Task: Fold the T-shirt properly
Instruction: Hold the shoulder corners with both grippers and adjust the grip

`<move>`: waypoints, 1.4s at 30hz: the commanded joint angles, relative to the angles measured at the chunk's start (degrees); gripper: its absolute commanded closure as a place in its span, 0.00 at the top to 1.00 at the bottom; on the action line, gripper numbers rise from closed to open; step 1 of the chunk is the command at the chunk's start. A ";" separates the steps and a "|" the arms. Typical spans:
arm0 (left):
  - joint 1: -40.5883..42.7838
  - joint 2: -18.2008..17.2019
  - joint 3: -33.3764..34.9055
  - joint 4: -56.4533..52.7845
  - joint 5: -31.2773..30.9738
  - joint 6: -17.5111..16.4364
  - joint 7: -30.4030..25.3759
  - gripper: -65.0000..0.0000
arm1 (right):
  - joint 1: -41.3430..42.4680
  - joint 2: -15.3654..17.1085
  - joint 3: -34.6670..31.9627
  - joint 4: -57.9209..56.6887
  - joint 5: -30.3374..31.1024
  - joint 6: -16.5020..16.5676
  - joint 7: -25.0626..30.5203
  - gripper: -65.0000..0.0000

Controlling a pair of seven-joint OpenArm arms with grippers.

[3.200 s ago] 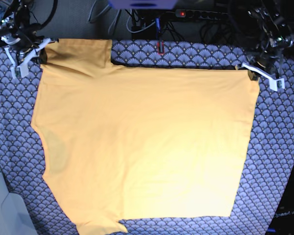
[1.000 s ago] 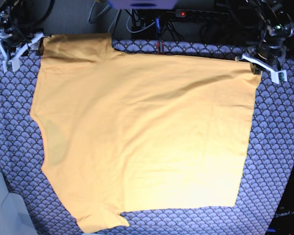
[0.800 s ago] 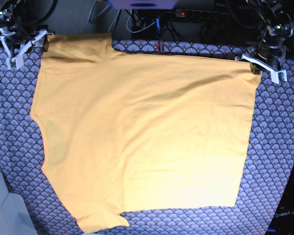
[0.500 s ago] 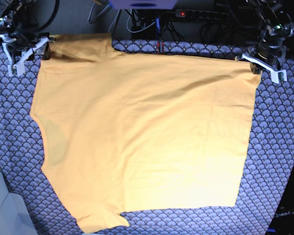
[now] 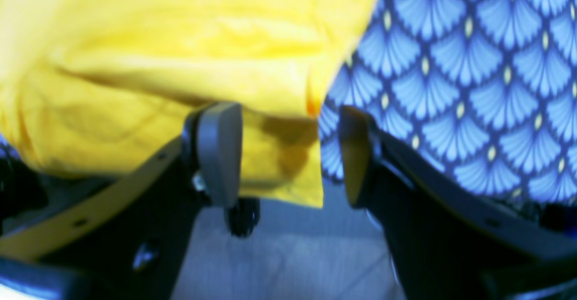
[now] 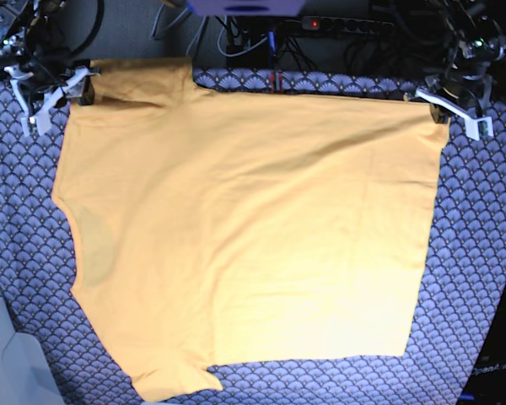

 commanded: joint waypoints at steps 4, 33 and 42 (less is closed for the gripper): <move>0.06 -0.47 -0.18 0.93 -0.47 -0.13 -0.99 0.00 | -0.15 0.70 -0.10 0.81 0.25 0.36 1.87 0.55; -0.03 -0.38 -0.18 0.93 -0.82 -0.05 -0.99 0.00 | 1.08 2.72 -5.03 -7.19 0.60 0.36 1.87 0.54; -0.03 0.06 -0.18 0.93 -0.82 -0.05 -0.99 0.00 | 1.69 2.72 -5.03 -7.54 0.60 0.36 1.87 0.27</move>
